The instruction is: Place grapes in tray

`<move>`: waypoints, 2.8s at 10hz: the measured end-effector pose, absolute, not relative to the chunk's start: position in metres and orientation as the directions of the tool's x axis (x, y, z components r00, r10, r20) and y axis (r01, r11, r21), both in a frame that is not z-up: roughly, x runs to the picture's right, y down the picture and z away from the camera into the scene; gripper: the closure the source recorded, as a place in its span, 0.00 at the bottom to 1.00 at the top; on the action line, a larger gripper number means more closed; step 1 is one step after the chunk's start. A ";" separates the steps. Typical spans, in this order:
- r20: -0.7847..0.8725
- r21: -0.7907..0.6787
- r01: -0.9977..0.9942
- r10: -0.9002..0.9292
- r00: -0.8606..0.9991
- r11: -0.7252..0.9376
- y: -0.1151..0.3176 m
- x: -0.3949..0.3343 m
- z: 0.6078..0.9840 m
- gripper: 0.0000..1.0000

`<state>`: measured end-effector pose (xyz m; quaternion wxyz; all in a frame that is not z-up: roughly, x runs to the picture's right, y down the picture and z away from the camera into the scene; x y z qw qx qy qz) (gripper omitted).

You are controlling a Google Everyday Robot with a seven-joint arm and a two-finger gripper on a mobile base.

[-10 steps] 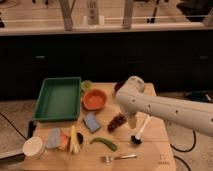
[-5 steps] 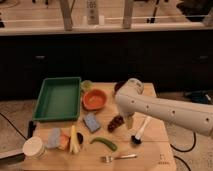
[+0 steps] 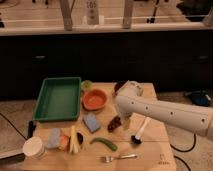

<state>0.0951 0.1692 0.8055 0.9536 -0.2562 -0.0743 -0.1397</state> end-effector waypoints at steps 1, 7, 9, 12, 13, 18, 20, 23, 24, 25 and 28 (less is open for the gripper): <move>0.220 -0.467 0.298 -0.217 0.951 0.832 0.172 0.095 0.810 0.20; 0.252 -0.472 0.259 -0.152 0.956 0.843 0.182 0.097 0.829 0.20; 0.263 -0.473 0.254 -0.140 0.955 0.844 0.185 0.097 0.834 0.20; 0.272 -0.474 0.247 -0.127 0.954 0.845 0.188 0.097 0.838 0.20; 0.274 -0.475 0.246 -0.124 0.954 0.845 0.190 0.098 0.839 0.20; 0.284 -0.477 0.236 -0.106 0.953 0.846 0.195 0.099 0.847 0.20; 0.285 -0.479 0.232 -0.099 0.953 0.847 0.197 0.099 0.850 0.20; 0.288 -0.481 0.224 -0.089 0.954 0.848 0.200 0.100 0.856 0.20; 0.289 -0.481 0.223 -0.087 0.954 0.848 0.200 0.100 0.857 0.20; 0.289 -0.481 0.220 -0.083 0.954 0.849 0.201 0.101 0.859 0.20; 0.292 -0.480 0.213 -0.074 0.954 0.851 0.202 0.102 0.863 0.20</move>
